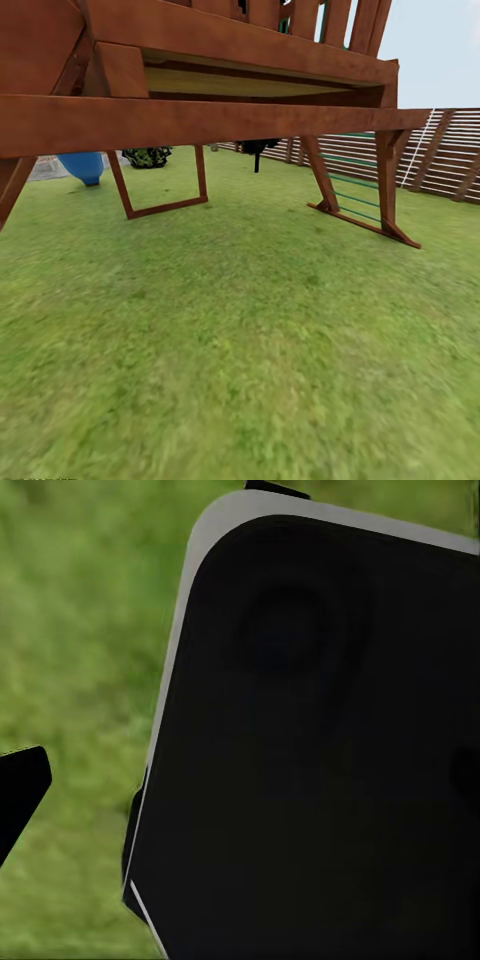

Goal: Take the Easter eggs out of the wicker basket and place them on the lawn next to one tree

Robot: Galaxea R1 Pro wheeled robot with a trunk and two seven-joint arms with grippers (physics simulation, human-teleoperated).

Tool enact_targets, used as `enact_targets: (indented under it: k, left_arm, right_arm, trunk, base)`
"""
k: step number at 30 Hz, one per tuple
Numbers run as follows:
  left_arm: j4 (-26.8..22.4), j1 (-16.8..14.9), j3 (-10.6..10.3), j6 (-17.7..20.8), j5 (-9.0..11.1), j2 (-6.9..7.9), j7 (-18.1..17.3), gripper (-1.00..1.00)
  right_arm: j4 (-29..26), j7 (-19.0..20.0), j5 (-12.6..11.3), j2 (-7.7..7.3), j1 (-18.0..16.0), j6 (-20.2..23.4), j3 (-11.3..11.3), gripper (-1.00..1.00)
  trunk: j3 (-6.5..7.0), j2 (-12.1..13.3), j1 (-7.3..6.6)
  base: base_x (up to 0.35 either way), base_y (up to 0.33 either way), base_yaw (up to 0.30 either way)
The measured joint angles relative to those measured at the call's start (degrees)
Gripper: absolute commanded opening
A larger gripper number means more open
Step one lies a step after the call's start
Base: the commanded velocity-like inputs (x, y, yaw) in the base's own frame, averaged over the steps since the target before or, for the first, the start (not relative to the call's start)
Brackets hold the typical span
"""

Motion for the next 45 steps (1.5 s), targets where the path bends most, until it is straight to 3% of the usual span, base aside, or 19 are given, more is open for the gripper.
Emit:
enact_targets:
  k: [8,22,45]
  left_arm:
    - [-0.02,0.00,0.00,0.00,0.00,-0.03,0.00,1.00]
    - [-0.03,0.00,0.01,0.00,0.00,-0.06,0.00,1.00]
    - [0.05,0.00,0.02,0.00,-0.13,0.01,0.16,1.00]
  right_arm:
    - [0.00,0.00,-0.04,0.00,0.00,0.00,0.00,1.00]
    - [0.00,0.00,-0.01,-0.08,0.00,0.01,0.00,1.00]
    - [-0.08,0.00,0.09,-0.26,0.00,0.01,0.00,1.00]
  trunk:
    - [0.00,0.00,0.01]
    - [0.00,0.00,0.01]
    - [0.00,0.00,-0.01]
  base:
    - [0.231,-0.225,0.300]
    - [0.035,-0.009,0.300]
    - [0.324,0.000,0.293]
